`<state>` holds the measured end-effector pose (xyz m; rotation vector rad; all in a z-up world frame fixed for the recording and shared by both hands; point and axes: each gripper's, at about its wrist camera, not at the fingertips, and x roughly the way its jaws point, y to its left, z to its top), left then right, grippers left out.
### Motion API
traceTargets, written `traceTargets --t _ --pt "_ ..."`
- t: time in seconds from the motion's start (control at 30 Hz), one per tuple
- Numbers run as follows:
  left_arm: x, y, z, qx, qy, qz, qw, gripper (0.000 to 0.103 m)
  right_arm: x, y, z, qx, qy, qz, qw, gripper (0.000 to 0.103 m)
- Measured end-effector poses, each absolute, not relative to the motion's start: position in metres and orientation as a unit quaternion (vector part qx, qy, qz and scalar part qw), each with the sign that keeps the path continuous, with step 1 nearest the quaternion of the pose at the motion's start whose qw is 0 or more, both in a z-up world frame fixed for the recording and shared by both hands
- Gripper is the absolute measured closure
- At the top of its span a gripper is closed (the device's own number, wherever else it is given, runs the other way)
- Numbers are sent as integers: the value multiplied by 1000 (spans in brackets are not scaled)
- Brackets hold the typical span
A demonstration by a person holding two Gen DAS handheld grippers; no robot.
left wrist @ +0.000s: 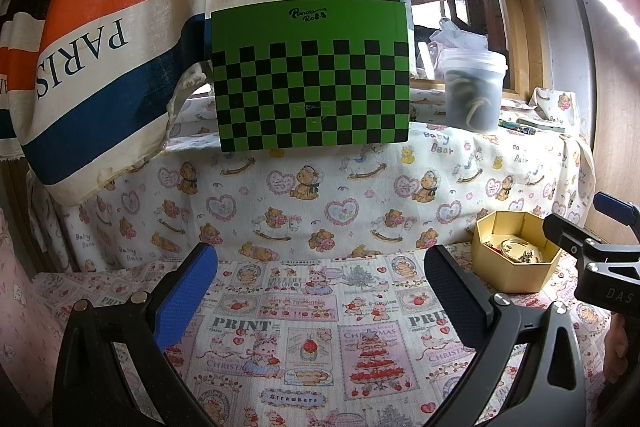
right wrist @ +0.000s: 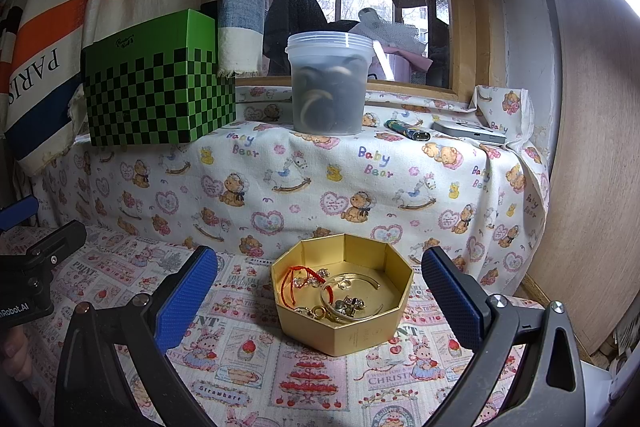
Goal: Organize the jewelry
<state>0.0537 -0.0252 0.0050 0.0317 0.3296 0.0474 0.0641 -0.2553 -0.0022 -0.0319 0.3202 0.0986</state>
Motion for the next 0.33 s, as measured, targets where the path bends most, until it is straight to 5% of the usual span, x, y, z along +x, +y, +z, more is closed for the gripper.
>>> traceTargets --t 0.33 --pt "54 -24 3 15 166 27 986 0 64 -255 -2 -17 159 50 986 0"
